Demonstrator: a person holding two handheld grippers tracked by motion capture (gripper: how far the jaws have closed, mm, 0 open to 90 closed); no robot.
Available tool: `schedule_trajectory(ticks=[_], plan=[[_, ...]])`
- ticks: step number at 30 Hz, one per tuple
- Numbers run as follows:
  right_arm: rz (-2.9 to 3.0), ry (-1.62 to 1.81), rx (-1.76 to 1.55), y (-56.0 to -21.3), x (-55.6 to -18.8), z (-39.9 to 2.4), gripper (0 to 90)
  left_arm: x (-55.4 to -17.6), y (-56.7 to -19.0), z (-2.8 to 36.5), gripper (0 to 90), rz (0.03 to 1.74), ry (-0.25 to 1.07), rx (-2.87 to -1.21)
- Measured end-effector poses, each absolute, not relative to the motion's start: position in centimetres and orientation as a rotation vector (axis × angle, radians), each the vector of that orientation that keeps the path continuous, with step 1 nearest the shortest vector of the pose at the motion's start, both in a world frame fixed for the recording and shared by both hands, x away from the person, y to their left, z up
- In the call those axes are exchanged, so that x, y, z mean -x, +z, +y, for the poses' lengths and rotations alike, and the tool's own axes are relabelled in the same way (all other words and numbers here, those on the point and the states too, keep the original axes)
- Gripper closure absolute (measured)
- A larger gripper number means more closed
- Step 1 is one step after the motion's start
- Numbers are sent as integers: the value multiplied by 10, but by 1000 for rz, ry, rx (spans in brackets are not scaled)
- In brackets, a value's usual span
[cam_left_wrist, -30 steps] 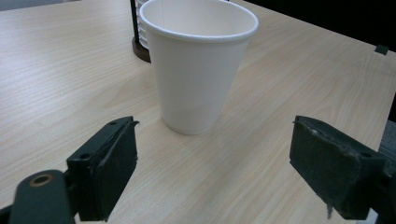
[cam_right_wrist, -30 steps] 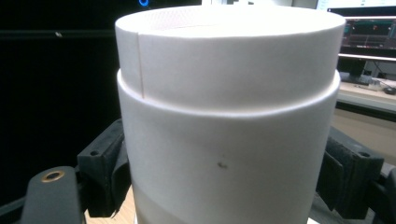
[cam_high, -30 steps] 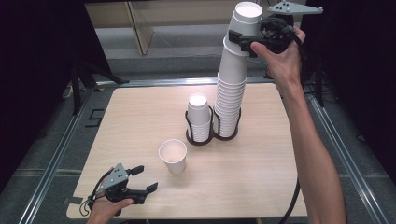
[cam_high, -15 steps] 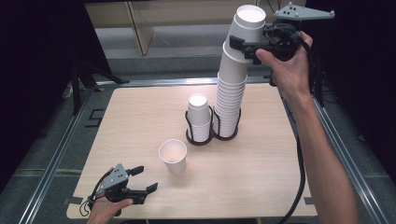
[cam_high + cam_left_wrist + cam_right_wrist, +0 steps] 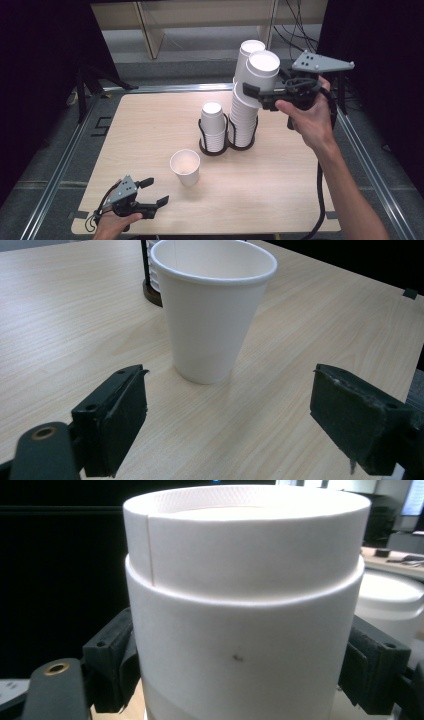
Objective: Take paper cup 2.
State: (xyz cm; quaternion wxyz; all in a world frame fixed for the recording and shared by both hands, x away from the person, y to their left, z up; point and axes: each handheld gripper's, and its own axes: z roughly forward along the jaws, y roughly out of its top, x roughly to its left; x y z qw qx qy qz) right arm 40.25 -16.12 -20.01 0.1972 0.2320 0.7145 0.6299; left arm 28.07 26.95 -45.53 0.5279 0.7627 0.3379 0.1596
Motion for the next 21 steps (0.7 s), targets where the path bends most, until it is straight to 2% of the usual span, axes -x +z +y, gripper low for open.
schedule_trajectory(ticks=[21], plan=[[2119, 1842, -634, -302, -377, -141, 182, -276, -446, 270, 149, 797, 410, -1782]])
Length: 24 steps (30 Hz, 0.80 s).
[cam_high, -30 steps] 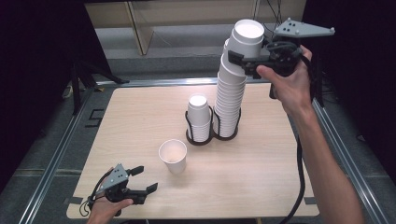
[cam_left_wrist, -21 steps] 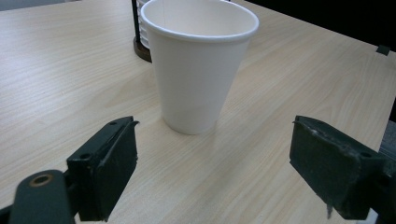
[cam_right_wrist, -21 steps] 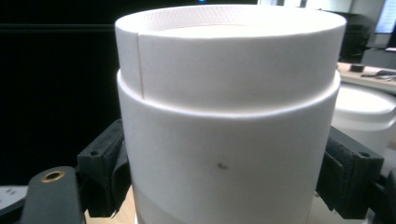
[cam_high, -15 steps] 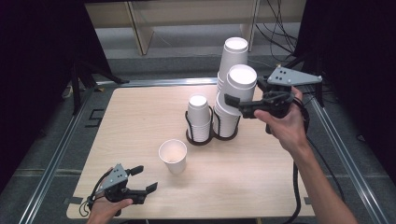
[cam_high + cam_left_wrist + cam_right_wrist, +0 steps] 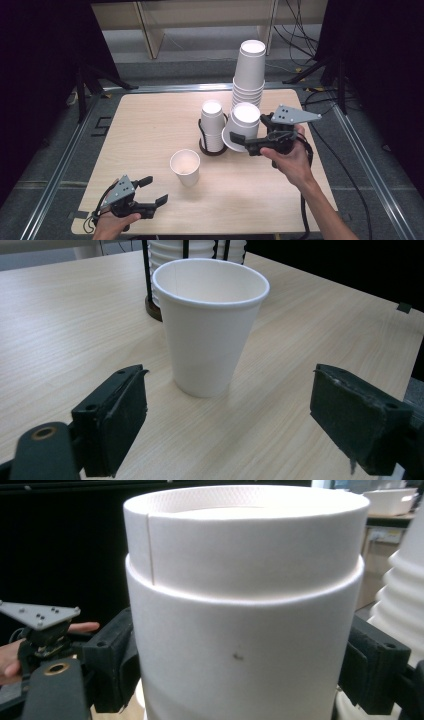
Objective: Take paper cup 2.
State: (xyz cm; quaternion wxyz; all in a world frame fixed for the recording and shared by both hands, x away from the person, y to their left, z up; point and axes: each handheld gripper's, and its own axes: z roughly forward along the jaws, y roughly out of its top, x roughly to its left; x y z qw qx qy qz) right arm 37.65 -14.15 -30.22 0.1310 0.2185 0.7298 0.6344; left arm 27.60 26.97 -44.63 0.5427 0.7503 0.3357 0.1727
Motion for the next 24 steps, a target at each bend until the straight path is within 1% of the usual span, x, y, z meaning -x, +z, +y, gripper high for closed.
schedule_trajectory(ticks=[9, 15, 24], plan=[[2210, 1854, -578, -334, -367, -120, 182, -274, -441, 266, 149, 782, 413, -1763], [2269, 1877, -549, -351, -363, -106, 182, -274, -437, 260, 149, 718, 402, -1732], [2345, 1883, -521, -365, -356, -88, 182, -271, -427, 240, 149, 629, 361, -1721]])
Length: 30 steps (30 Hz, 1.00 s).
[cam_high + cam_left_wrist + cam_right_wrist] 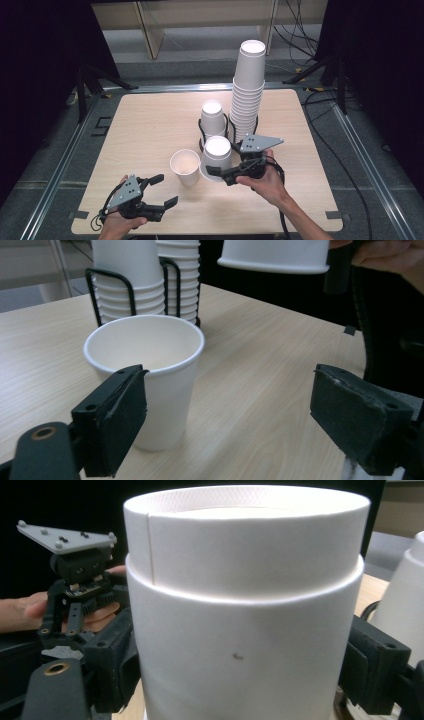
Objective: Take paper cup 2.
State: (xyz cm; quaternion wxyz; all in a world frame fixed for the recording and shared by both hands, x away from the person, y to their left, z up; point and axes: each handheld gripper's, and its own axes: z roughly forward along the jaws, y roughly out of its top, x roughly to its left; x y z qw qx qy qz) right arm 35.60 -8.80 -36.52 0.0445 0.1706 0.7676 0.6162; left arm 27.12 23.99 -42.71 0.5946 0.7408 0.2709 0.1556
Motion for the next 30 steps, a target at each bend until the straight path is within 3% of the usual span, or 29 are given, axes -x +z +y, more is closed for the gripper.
schedule_trajectory(ticks=[30], plan=[[2516, 1900, -413, -400, -346, -35, 184, -276, -434, 221, 148, 591, 305, -1757]])
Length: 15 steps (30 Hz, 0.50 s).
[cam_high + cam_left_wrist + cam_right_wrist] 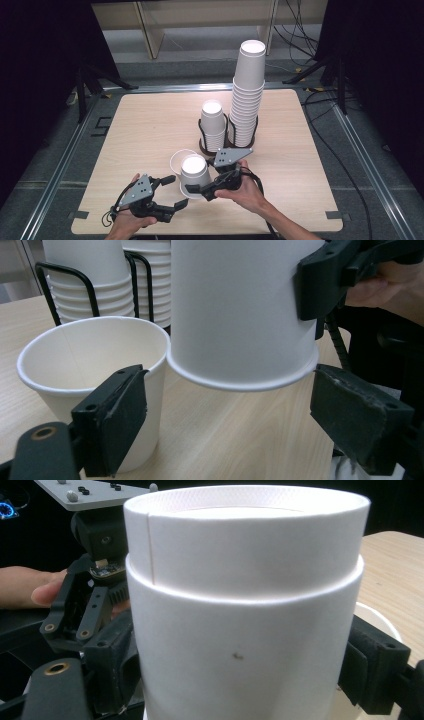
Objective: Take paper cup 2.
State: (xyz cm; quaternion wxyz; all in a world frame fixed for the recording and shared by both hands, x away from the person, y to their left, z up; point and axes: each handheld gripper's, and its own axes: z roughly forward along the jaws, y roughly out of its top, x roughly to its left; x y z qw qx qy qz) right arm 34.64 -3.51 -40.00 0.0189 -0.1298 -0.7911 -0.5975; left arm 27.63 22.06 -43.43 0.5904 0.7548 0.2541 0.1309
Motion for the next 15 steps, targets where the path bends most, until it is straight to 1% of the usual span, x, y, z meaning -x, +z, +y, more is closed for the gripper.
schedule_trajectory(ticks=[9, 10, 15], plan=[[-2460, -1839, 366, -405, -344, -26, 184, -274, -436, 218, 147, 578, 295, -1771], [-2468, -1838, 358, -406, -344, -25, 184, -275, -437, 216, 147, 571, 288, -1752], [-2457, -1821, 351, -410, -342, -20, 184, -273, -439, 215, 135, 573, 284, -1776]])
